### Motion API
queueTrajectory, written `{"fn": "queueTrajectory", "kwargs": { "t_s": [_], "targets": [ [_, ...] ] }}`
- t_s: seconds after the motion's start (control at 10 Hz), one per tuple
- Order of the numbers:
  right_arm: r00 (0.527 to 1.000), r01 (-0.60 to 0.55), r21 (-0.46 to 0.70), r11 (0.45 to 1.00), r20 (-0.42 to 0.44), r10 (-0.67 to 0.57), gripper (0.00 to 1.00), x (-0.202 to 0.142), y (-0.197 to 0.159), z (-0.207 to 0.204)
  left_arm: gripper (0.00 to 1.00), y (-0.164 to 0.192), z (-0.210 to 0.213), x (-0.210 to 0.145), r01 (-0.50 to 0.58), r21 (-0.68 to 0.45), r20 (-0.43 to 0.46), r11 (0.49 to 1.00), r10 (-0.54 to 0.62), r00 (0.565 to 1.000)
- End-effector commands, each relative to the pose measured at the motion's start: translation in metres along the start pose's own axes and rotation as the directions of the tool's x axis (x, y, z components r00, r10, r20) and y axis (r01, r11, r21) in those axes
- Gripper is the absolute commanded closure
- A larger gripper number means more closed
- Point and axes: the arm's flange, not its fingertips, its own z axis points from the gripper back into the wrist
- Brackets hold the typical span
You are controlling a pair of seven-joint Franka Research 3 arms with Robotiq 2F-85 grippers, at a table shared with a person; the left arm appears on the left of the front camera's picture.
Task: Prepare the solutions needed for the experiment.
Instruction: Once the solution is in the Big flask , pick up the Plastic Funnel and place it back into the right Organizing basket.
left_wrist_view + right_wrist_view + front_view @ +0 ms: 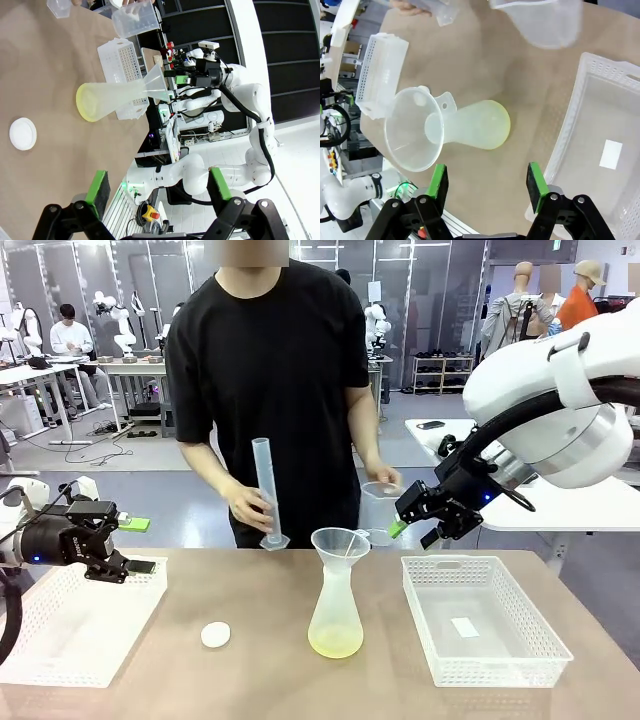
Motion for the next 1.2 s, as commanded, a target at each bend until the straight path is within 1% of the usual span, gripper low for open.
{"fn": "queueTrajectory", "kwargs": {
  "t_s": [0.0,0.5,0.6,0.7,0.8,0.9,1.1],
  "targets": [
    [1.000,-0.004,0.034,0.999,0.011,0.003,0.21,-0.005,-0.001,-0.003,0.00,-0.002,0.000,0.001,0.013,-0.005,0.001,1.000,-0.013,1.000],
    [1.000,-0.004,0.034,0.999,0.011,0.003,0.21,-0.005,-0.001,-0.003,0.00,-0.002,0.000,0.001,0.013,-0.005,0.001,1.000,-0.013,1.000],
    [1.000,0.002,0.018,1.000,-0.003,-0.002,0.21,-0.001,0.000,-0.001,0.00,-0.002,0.000,0.001,0.013,-0.005,0.001,1.000,-0.013,1.000],
    [1.000,0.014,0.006,1.000,-0.007,-0.014,0.21,0.001,0.012,0.003,0.00,-0.002,0.000,0.001,0.013,-0.005,0.001,1.000,-0.013,1.000],
    [0.999,0.039,0.020,0.999,-0.032,-0.038,0.21,0.003,0.023,0.008,0.00,-0.002,0.000,0.001,0.013,-0.005,0.001,1.000,-0.013,1.000],
    [0.995,0.077,0.000,0.997,-0.068,-0.077,0.21,0.006,0.030,0.010,0.00,-0.002,0.000,0.001,0.013,-0.005,0.001,1.000,-0.013,1.000],
    [0.990,0.094,-0.021,0.995,-0.102,-0.096,0.21,0.010,0.044,0.008,0.00,-0.002,0.000,0.001,0.013,-0.005,0.001,1.000,-0.013,1.000]
  ]
}}
